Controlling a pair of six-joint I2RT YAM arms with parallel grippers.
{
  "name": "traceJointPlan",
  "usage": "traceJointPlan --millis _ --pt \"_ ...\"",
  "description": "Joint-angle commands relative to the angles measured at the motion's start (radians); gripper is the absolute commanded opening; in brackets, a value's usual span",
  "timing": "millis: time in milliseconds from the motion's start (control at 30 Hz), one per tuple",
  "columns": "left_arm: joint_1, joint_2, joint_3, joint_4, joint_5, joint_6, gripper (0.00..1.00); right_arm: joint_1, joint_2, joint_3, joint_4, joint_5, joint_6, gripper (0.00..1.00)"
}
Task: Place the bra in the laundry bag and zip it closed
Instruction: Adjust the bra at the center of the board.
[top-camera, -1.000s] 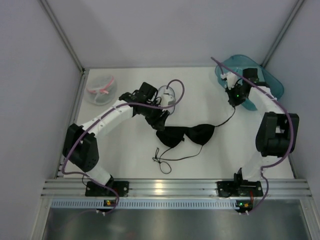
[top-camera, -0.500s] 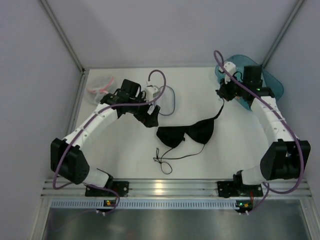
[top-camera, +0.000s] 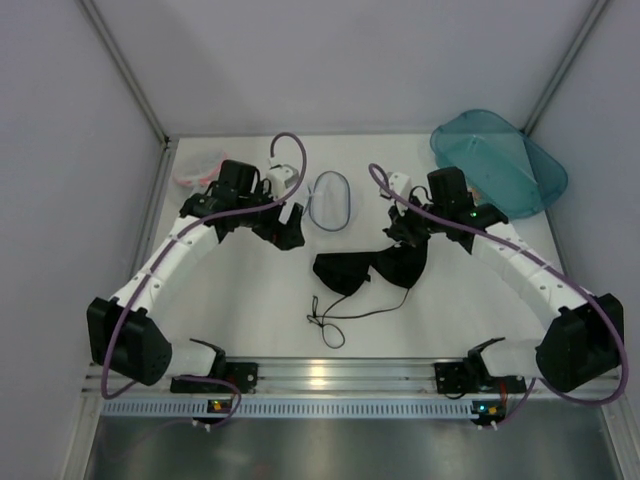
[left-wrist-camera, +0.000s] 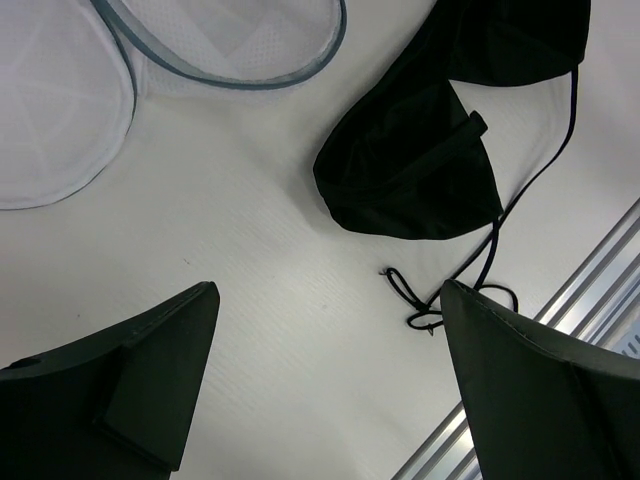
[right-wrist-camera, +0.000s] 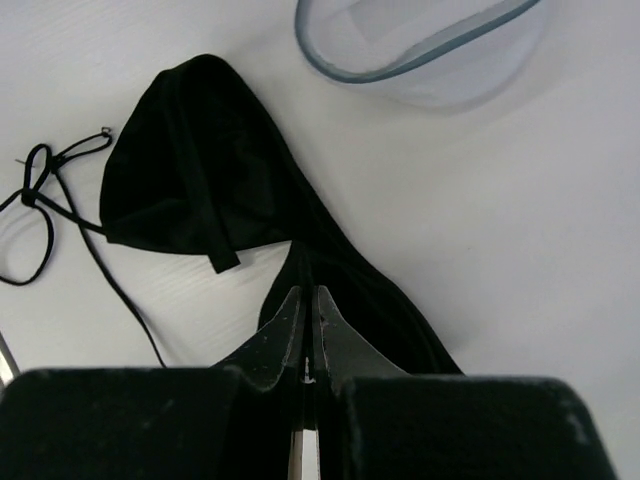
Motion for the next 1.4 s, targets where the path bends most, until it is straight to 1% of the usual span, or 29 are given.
traceJointPlan --millis 0,200,300,567,833,867,933,967,1033,1067,1133,1167,1233,1267,1300,1333,1367 --pt "0.018 -0.040 -0.024 0.057 0.026 -0.036 0.98 0.088 0.011 -0.014 0.048 0.030 0.028 0.00" --pt "0.047 -0.069 -0.044 0.059 0.022 -0.037 0.98 0.154 0.090 -0.026 0.076 0.036 0.105 0.00" --pt "0.055 -0.077 -0.053 0.059 0.026 -0.030 0.98 0.183 0.116 -0.070 0.113 0.040 0.128 0.00" --pt "0.058 -0.109 -0.091 0.057 0.051 0.012 0.98 0.191 0.200 -0.117 0.151 0.018 0.166 0.01" --pt "0.058 -0.135 -0.133 0.059 0.051 0.062 0.98 0.202 0.206 -0.169 0.185 -0.019 0.200 0.03" --pt "0.058 -0.137 -0.134 0.059 0.049 0.061 0.98 0.203 0.203 -0.175 0.190 -0.021 0.204 0.06" --pt "0.058 -0.138 -0.137 0.059 0.062 0.071 0.98 0.211 0.200 -0.184 0.190 -0.029 0.203 0.19" --pt "0.058 -0.138 -0.140 0.057 0.094 0.075 0.98 0.215 0.197 -0.183 0.187 -0.026 0.200 0.24" --pt "0.056 -0.164 -0.166 0.057 0.124 0.120 0.98 0.222 0.196 -0.178 0.174 -0.025 0.197 0.30" --pt "0.056 -0.174 -0.179 0.059 0.140 0.163 0.98 0.222 0.194 -0.176 0.170 -0.024 0.195 0.36" --pt "0.056 -0.212 -0.223 0.057 0.135 0.208 0.98 0.222 0.191 -0.167 0.141 -0.021 0.186 0.40" --pt "0.056 -0.223 -0.240 0.056 0.132 0.267 0.98 0.222 0.182 -0.164 0.133 -0.016 0.186 0.44" --pt "0.056 -0.259 -0.272 0.018 0.135 0.338 0.97 0.222 0.162 -0.163 0.114 -0.015 0.180 0.48" --pt "0.056 -0.269 -0.280 -0.022 0.137 0.416 0.95 0.220 0.135 -0.164 0.110 -0.013 0.181 0.55" --pt "0.055 -0.276 -0.287 -0.042 0.140 0.447 0.95 0.220 0.121 -0.164 0.107 -0.012 0.181 0.57" --pt "0.052 -0.287 -0.292 -0.074 0.154 0.482 0.91 0.220 0.104 -0.163 0.099 -0.009 0.186 0.59" --pt "0.050 -0.295 -0.292 -0.108 0.175 0.575 0.89 0.220 0.070 -0.158 0.082 -0.004 0.188 0.64"
